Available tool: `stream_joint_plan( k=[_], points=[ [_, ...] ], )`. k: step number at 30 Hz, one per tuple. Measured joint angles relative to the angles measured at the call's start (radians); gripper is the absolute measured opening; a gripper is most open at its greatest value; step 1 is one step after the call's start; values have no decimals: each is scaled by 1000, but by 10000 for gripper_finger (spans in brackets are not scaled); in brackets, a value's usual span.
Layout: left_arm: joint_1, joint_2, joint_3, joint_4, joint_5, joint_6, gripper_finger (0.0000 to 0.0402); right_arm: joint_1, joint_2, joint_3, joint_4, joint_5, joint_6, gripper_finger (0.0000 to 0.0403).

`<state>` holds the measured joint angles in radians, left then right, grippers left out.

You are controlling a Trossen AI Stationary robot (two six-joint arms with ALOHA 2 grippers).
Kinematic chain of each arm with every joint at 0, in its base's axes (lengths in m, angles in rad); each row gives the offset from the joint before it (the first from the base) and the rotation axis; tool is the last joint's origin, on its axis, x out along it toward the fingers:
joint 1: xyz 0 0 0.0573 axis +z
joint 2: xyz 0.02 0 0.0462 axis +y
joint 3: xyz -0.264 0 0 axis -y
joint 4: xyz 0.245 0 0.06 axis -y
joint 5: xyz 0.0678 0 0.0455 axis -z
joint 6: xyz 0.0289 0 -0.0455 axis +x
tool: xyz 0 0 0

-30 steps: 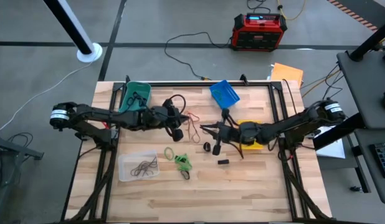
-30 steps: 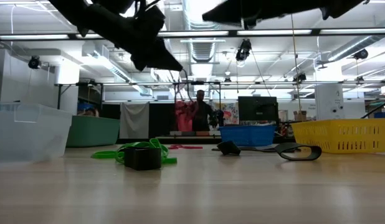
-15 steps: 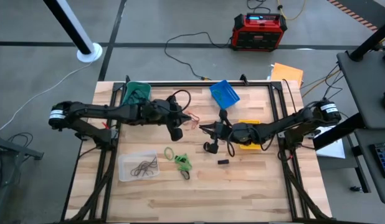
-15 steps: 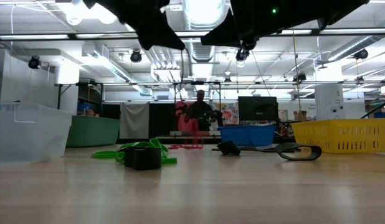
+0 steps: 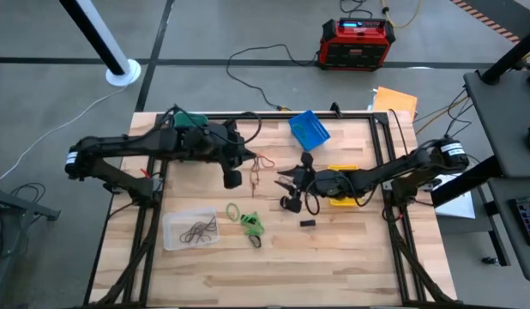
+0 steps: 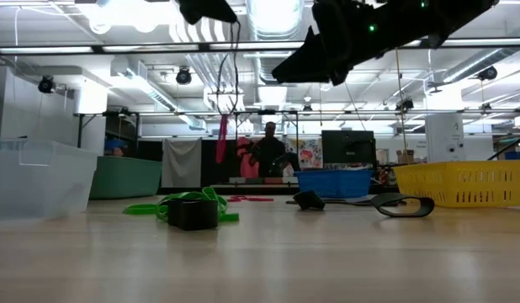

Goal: Sort rubber bands into baskets

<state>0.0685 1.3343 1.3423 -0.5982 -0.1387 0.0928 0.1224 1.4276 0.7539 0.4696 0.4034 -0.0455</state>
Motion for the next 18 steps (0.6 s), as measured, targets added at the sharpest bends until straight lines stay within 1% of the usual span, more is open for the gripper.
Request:
stream_joint_plan(
  k=[3, 7, 11, 13, 16, 17, 18],
  points=[
    [0, -1, 49, -36, 0, 3, 0, -5, 47, -2, 31, -46, -4, 158],
    [0, -1, 107, -86, 42, 20, 0, -14, 136, -2, 114, -38, -33, 185],
    [-1, -1, 164, -129, 86, 23, 0, -44, 216, -2, 214, -36, -57, 203],
    [0, -1, 193, -176, 108, 38, 0, -54, 229, -3, 214, -13, -79, 208],
    [0, -1, 237, -265, 172, 90, 0, -60, 229, -3, 207, 79, -125, 210],
    [0, -1, 249, -293, 197, 107, 0, -60, 224, -3, 204, 85, -151, 210],
    [0, -1, 257, -307, 218, 122, 0, -60, 218, -3, 206, 69, -181, 210]
  ],
)
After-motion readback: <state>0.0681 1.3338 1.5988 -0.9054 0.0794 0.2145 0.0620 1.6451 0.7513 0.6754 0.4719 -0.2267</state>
